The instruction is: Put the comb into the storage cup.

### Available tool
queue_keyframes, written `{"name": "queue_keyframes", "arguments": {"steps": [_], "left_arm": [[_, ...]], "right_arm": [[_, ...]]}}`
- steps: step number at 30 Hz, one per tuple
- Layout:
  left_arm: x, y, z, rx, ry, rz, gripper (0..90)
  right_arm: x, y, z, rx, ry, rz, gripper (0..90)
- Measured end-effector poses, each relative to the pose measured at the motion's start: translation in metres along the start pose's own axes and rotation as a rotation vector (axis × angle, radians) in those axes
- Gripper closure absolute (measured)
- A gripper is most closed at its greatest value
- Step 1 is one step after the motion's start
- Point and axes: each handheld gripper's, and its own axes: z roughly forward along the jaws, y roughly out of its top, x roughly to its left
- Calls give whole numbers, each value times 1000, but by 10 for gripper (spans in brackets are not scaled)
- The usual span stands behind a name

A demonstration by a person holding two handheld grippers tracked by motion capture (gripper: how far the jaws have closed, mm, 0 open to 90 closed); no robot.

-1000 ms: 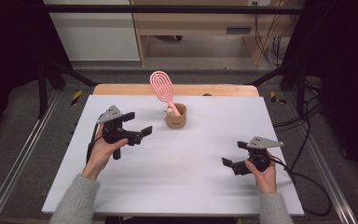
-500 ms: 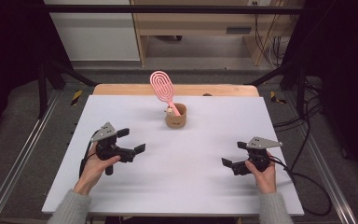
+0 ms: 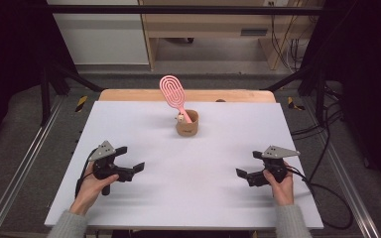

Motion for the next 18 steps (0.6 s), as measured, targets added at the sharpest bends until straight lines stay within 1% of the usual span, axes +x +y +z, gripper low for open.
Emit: {"name": "queue_keyframes", "arguments": {"steps": [4,8,10,14,18], "left_arm": [[4,-6,-3,6,15,-6,10],[7,-10,-7,16,27,7,10],[8,-12,-10,11,31,0,10],[11,-15,-16,10,35,9,10],[16,-20,-20,12,51,0,10]], "right_arm": [[-1,-1,0,-1,3,-1,8],[-1,-1,1,3,3,0,8],[-1,-1,1,4,1,-1,8],[-1,-2,1,4,-3,0,7],[-2,-4,2,10,-3,1,8]]}}
